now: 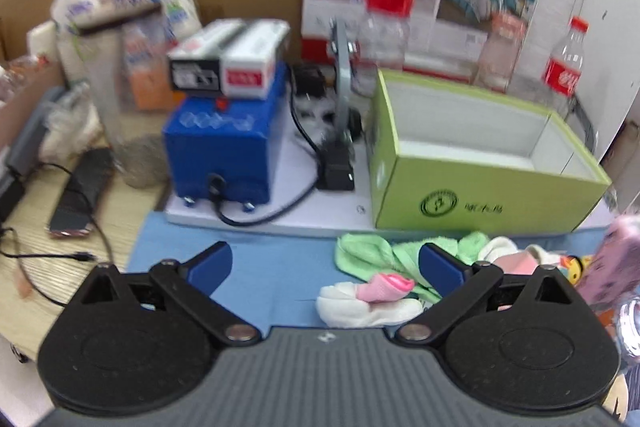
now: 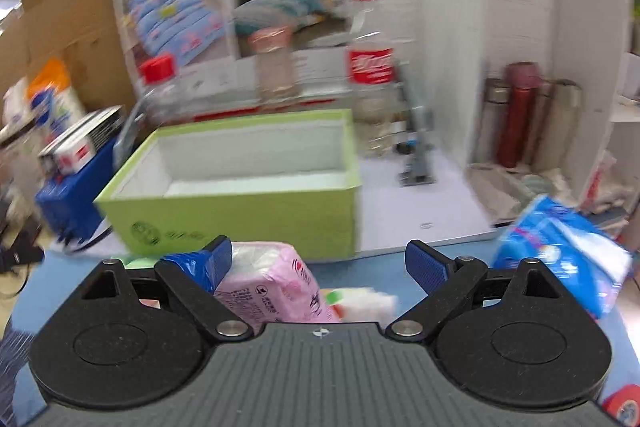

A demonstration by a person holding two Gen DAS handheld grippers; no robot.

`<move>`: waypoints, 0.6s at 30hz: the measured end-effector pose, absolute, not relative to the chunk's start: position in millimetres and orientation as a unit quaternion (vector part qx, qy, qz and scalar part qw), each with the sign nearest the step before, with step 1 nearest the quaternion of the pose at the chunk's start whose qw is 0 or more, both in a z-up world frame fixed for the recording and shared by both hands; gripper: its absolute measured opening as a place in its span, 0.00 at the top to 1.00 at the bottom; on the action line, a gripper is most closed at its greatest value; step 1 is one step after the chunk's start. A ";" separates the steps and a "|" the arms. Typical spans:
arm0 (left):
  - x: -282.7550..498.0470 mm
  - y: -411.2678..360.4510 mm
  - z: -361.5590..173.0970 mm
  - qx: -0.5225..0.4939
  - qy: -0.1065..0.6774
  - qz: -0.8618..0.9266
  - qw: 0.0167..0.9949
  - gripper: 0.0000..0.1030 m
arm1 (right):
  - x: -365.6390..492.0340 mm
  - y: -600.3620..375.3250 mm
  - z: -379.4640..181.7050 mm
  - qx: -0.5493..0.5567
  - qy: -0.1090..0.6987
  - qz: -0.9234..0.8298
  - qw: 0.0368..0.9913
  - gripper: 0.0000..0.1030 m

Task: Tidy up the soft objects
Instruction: 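Move the left tool toward the white sock while the right tool approaches the pink Kuromi pack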

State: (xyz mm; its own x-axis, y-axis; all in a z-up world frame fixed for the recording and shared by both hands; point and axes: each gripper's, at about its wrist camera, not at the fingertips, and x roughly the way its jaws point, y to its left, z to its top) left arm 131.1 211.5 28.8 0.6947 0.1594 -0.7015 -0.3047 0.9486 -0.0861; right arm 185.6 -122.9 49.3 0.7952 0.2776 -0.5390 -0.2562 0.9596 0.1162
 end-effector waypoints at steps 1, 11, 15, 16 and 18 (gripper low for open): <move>140.4 210.3 21.1 -0.096 0.384 0.122 0.910 0.04 | 184.6 -131.6 50.9 0.025 0.280 0.122 0.952 0.21; 168.3 214.3 -21.3 -0.064 0.447 0.141 0.881 0.03 | 193.7 -170.2 45.3 0.055 0.265 0.065 0.960 0.21; 148.6 232.5 -24.4 -0.055 0.448 0.183 0.874 0.03 | 191.4 -182.4 44.2 0.062 0.266 0.058 0.960 0.21; 141.5 238.3 -24.6 -0.063 0.447 0.190 0.872 0.03 | 189.7 -185.2 43.9 0.061 0.265 0.055 0.961 0.21; 126.0 248.1 -24.5 -0.074 0.449 0.197 0.868 0.03 | 187.3 -189.5 41.9 0.053 0.270 0.046 0.960 0.21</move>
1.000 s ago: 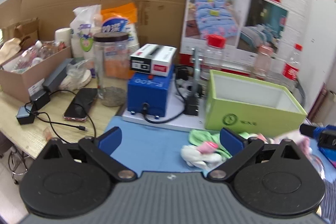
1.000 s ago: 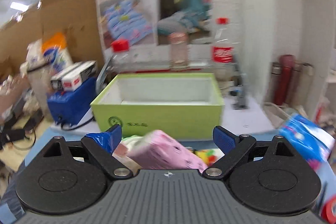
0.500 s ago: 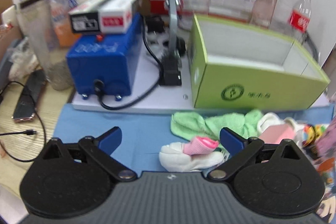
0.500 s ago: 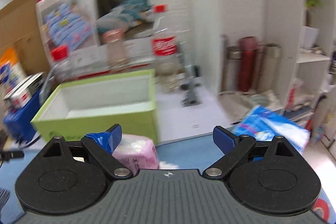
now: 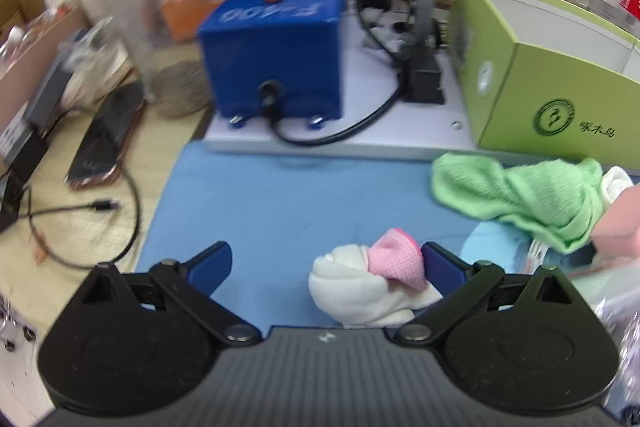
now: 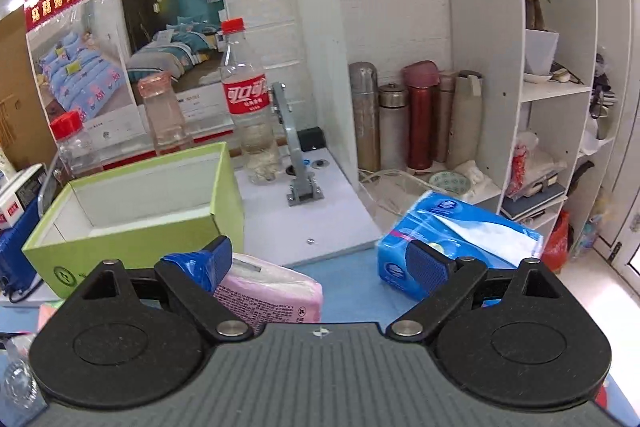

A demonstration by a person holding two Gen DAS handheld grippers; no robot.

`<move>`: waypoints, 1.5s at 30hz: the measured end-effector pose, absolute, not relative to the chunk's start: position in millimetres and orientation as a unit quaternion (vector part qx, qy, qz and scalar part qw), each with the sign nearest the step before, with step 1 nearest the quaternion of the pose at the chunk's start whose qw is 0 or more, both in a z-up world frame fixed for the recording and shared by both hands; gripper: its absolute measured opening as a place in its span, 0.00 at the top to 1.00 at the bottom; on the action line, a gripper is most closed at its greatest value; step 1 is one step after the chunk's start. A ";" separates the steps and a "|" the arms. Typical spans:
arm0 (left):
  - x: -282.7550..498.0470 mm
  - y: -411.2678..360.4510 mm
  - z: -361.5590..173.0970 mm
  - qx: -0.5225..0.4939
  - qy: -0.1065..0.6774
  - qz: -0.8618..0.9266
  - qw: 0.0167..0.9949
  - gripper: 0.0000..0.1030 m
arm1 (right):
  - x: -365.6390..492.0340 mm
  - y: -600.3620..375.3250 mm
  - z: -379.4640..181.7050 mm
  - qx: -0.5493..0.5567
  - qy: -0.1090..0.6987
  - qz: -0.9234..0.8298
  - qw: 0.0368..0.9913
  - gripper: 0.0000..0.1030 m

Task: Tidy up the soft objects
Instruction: 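Move the left tool toward the white sock while the right tool approaches the pink Kuromi pack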

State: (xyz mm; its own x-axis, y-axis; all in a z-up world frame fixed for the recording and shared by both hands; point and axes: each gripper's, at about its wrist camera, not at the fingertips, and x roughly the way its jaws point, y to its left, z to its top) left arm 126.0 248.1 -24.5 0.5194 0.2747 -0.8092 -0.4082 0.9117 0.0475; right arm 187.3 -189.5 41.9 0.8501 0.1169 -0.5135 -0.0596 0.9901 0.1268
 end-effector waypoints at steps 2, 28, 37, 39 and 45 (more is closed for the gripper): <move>110.3 252.5 -24.1 -0.074 0.450 0.197 0.868 0.03 | 179.7 -196.2 38.6 0.044 0.272 0.032 0.961 0.21; 36.6 247.5 9.4 -0.126 0.378 0.239 0.886 0.04 | 94.2 -207.0 2.0 -0.065 0.340 0.189 0.919 0.21; 41.9 229.5 12.2 -0.095 0.379 0.236 0.890 0.04 | 160.5 -215.4 0.8 -0.084 0.367 0.157 0.913 0.22; 45.6 230.5 10.9 -0.098 0.381 0.237 0.888 0.04 | 172.9 -237.2 -0.6 -0.014 0.374 0.129 0.918 0.22; 57.2 229.7 4.7 -0.105 0.389 0.229 0.886 0.04 | 187.8 -259.6 -10.2 0.046 0.391 0.097 0.914 0.22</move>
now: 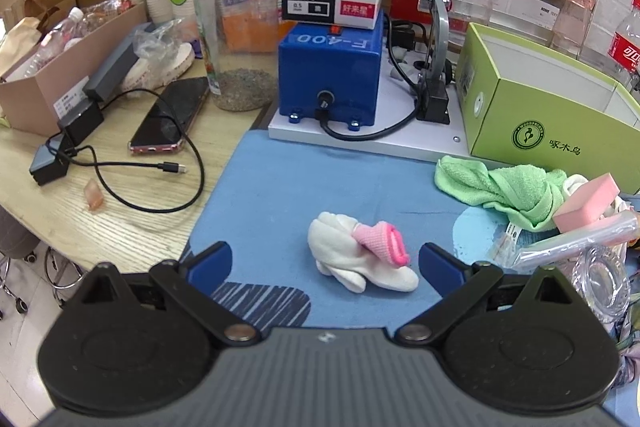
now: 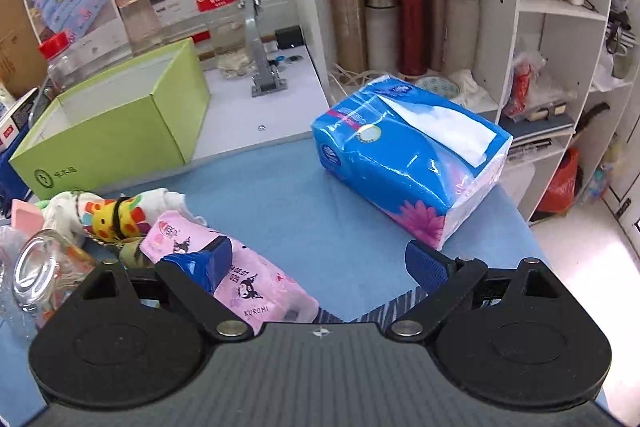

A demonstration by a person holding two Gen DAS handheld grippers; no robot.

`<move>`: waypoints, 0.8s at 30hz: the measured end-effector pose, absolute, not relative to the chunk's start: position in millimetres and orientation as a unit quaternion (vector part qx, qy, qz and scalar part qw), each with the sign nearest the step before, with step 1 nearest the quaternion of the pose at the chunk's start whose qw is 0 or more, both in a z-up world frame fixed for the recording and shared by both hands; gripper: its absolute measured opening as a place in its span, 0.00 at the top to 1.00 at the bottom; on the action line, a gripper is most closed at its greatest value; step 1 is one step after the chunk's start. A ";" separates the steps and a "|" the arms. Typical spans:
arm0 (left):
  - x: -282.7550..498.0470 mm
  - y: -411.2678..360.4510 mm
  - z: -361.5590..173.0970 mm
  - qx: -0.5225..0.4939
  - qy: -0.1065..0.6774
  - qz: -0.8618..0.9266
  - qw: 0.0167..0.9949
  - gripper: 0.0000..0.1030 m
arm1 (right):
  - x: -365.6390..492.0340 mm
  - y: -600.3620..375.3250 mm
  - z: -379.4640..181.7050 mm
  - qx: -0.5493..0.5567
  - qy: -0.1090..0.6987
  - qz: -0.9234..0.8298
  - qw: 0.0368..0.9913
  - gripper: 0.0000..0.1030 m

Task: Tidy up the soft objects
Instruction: 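Move the left tool toward the white sock while the right tool approaches the pink Kuromi pack, then close the left tool on the white sock while the right tool grasps the pink Kuromi pack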

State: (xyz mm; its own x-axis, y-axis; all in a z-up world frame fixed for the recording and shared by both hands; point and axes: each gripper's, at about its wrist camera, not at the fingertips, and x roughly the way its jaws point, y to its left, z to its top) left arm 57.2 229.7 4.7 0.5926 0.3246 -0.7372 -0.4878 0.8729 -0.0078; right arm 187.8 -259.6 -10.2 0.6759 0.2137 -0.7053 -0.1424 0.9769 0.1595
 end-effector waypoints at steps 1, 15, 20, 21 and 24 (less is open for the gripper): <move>57.1 229.0 4.0 -0.104 0.389 0.227 0.886 0.04 | 190.4 -258.1 -11.3 0.045 0.394 0.101 0.912 0.22; 74.1 241.6 -13.7 -0.155 0.398 0.233 0.874 0.04 | 110.7 -263.6 -14.1 0.114 0.372 0.139 0.910 0.21; 99.4 252.4 -34.6 -0.167 0.423 0.264 0.851 0.04 | 101.6 -249.1 -5.2 0.052 0.355 0.172 0.917 0.21; 102.2 254.4 -39.4 -0.172 0.429 0.269 0.845 0.04 | 101.4 -246.3 -6.0 0.039 0.355 0.186 0.915 0.21; 106.3 250.7 -45.8 -0.157 0.424 0.279 0.847 0.04 | 103.5 -234.9 -10.1 -0.008 0.367 0.222 0.903 0.21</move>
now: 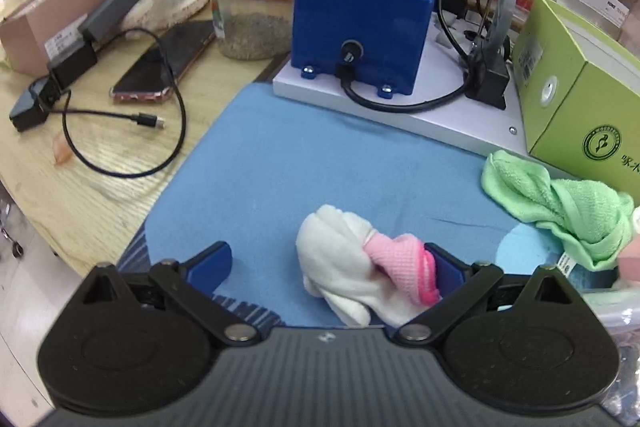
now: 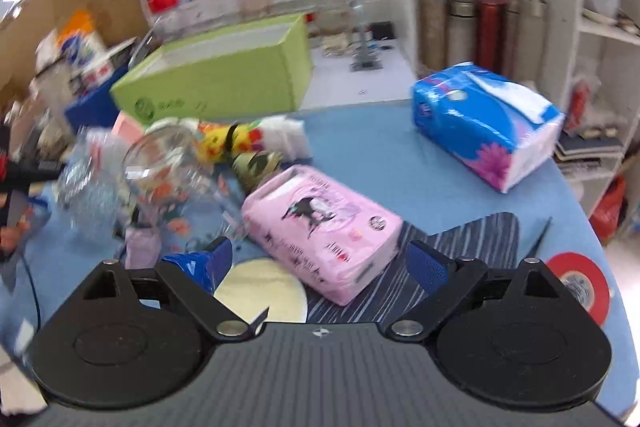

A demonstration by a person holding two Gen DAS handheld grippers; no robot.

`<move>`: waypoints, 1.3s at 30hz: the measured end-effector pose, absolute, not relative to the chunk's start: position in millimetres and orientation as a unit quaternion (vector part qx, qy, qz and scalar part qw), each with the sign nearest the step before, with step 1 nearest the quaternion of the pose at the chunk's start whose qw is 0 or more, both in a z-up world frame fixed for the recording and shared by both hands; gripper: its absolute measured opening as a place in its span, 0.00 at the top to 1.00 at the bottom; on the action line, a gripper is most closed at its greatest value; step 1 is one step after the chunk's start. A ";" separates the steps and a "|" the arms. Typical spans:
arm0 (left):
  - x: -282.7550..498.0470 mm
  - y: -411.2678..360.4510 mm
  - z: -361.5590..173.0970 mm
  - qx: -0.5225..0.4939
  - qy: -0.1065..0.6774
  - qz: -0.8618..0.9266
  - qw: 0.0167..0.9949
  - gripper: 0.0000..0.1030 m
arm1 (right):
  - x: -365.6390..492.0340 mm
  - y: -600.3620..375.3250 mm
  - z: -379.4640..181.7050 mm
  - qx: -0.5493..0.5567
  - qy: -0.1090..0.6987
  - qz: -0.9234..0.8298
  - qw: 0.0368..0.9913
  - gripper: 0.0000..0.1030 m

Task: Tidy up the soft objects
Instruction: 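Close the left tool on the white sock while the right tool grasps the pink Kuromi pack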

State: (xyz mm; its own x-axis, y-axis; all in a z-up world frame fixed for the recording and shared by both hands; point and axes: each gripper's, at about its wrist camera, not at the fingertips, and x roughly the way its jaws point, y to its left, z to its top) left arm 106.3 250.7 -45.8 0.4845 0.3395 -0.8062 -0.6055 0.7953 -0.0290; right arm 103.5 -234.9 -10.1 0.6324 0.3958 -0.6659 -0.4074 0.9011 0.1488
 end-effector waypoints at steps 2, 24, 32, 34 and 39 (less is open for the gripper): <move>109.7 246.4 -47.5 -0.142 0.423 0.280 0.850 0.04 | 106.1 -226.0 -12.1 -0.061 0.370 0.239 0.896 0.21; 106.3 238.7 -48.9 -0.133 0.410 0.282 0.857 0.03 | 196.1 -204.6 -52.4 -0.186 0.395 0.404 0.804 0.16; 96.7 234.6 -41.5 -0.129 0.390 0.250 0.877 0.46 | 189.8 -205.7 -50.1 -0.163 0.401 0.364 0.824 0.30; 89.3 238.5 -38.5 -0.150 0.384 0.231 0.881 0.50 | 183.6 -208.4 -45.8 -0.149 0.402 0.354 0.831 0.47; 72.1 240.9 -23.4 -0.178 0.367 0.187 0.894 0.50 | 164.2 -225.5 -27.7 -0.114 0.395 0.331 0.850 0.52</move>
